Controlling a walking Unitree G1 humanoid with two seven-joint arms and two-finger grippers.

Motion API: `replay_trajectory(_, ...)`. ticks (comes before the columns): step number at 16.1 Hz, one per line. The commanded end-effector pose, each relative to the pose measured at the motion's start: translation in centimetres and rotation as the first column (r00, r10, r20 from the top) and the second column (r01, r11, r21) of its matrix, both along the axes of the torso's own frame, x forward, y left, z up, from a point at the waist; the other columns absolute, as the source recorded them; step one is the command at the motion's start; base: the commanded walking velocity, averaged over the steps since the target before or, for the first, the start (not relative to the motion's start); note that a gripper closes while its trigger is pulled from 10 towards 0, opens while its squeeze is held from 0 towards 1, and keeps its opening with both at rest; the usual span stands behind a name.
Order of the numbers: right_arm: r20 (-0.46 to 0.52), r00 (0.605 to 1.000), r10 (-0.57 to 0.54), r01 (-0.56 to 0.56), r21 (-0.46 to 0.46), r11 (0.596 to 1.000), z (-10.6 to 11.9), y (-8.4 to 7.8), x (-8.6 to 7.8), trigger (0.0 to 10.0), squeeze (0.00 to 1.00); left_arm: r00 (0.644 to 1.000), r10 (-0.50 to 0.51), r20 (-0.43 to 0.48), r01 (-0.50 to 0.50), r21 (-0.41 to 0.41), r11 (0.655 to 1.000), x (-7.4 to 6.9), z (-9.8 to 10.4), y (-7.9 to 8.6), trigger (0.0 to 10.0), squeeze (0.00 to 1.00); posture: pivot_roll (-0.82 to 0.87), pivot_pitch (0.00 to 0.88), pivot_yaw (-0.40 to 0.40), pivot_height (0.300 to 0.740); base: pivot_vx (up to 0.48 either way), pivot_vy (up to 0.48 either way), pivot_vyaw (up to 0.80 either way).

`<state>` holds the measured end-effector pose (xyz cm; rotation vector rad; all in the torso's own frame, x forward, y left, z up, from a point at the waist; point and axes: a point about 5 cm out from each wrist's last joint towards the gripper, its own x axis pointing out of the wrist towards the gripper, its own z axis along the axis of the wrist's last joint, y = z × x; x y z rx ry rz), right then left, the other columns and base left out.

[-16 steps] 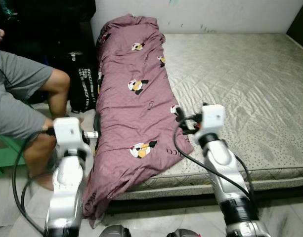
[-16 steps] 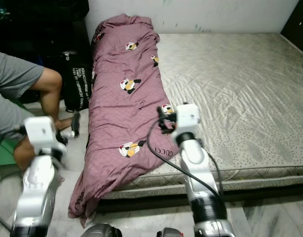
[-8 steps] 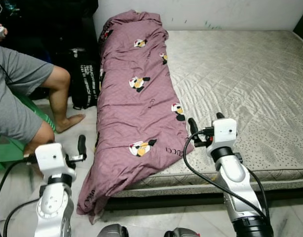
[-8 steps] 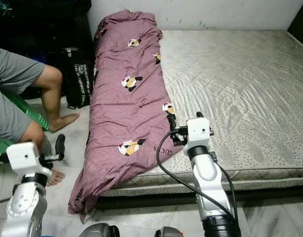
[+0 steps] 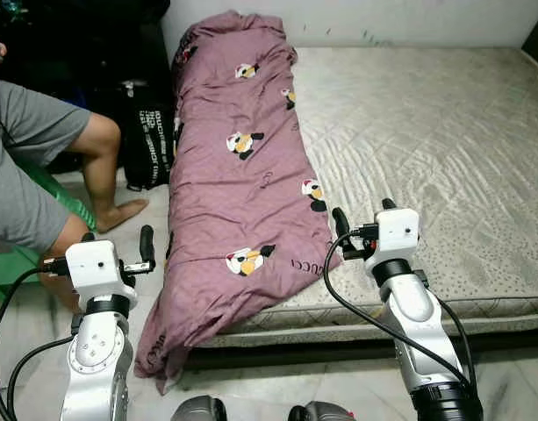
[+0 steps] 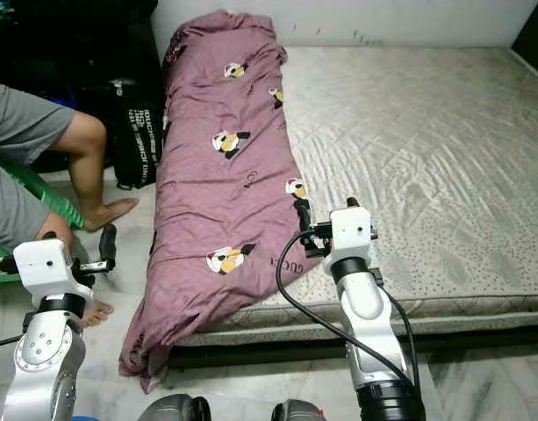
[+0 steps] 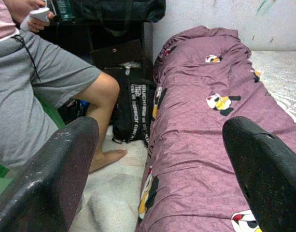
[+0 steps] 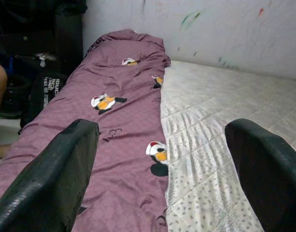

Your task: Clean up the room

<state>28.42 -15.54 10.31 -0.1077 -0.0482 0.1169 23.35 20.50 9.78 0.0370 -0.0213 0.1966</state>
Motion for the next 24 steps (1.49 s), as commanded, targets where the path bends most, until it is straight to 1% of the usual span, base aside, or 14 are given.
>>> replay_trajectory(1,0.010,1.000,0.009,-0.009,0.007,1.000,0.5,0.2,0.2,10.0,0.00,1.000,0.005,0.004,-0.005,0.017,1.000,0.0,0.4,0.3,10.0,0.00,0.02,0.100,0.000,0.736,0.000,0.000,-0.80)
replay_trajectory(4,0.026,1.000,0.015,-0.015,0.000,1.000,1.0,0.2,0.9,10.0,0.00,1.000,-0.005,0.012,0.004,0.015,1.000,0.5,0.8,0.1,10.0,0.00,0.02,0.110,0.001,0.736,0.000,0.000,-0.67)
replay_trajectory(8,0.030,0.999,0.025,-0.025,-0.002,1.000,1.2,0.5,1.2,10.0,0.00,1.000,-0.008,0.014,0.008,0.016,1.000,0.7,0.9,-0.2,10.0,0.00,0.02,0.112,-0.002,0.736,0.000,0.000,0.00)
replay_trajectory(9,0.028,0.999,0.041,-0.040,-0.045,0.998,1.1,0.7,1.1,10.0,0.00,1.000,-0.009,0.014,0.009,0.015,1.000,0.7,0.9,-0.2,10.0,0.00,0.02,0.111,-0.003,0.736,0.000,0.000,0.51)
replay_trajectory(10,0.038,0.997,0.066,-0.063,-0.067,0.996,1.2,1.1,0.9,10.0,0.00,1.000,-0.010,0.012,0.010,0.015,1.000,0.7,0.9,-0.2,10.0,0.00,0.02,0.112,-0.004,0.736,0.000,0.000,0.80)
replay_trajectory(13,0.038,0.997,0.062,-0.061,-0.048,0.997,1.2,1.2,1.0,10.0,0.00,1.000,-0.015,0.013,0.015,0.015,1.000,0.8,0.9,-0.4,10.0,0.00,0.02,0.112,-0.004,0.736,0.000,0.000,0.80)
replay_trajectory(15,0.032,0.998,0.047,-0.046,-0.020,0.999,1.1,1.0,1.0,10.0,0.00,1.000,-0.025,0.009,0.025,0.011,1.000,0.7,0.8,-0.7,10.0,0.00,0.02,0.110,-0.003,0.736,0.000,0.000,0.00)
replay_trajectory(19,0.028,0.999,0.035,-0.035,-0.006,0.999,1.0,0.9,0.9,10.0,0.00,0.999,-0.039,0.002,0.039,-0.001,0.999,0.8,0.7,-0.8,10.0,0.00,0.02,0.104,-0.001,0.736,0.000,0.000,0.00)
replay_trajectory(20,0.015,0.999,0.029,-0.029,0.015,0.999,0.9,0.9,1.0,10.0,0.00,0.999,-0.050,0.004,0.050,-0.009,0.999,0.8,0.7,-0.9,10.0,0.00,0.02,0.102,0.000,0.736,0.000,0.000,-0.40)
replay_trajectory(24,0.013,1.000,0.026,-0.026,0.017,1.000,0.9,0.8,1.0,10.0,0.00,0.998,-0.055,0.006,0.055,-0.011,0.998,0.9,0.8,-1.0,10.0,0.00,0.02,0.100,0.000,0.736,0.000,0.000,-0.70)
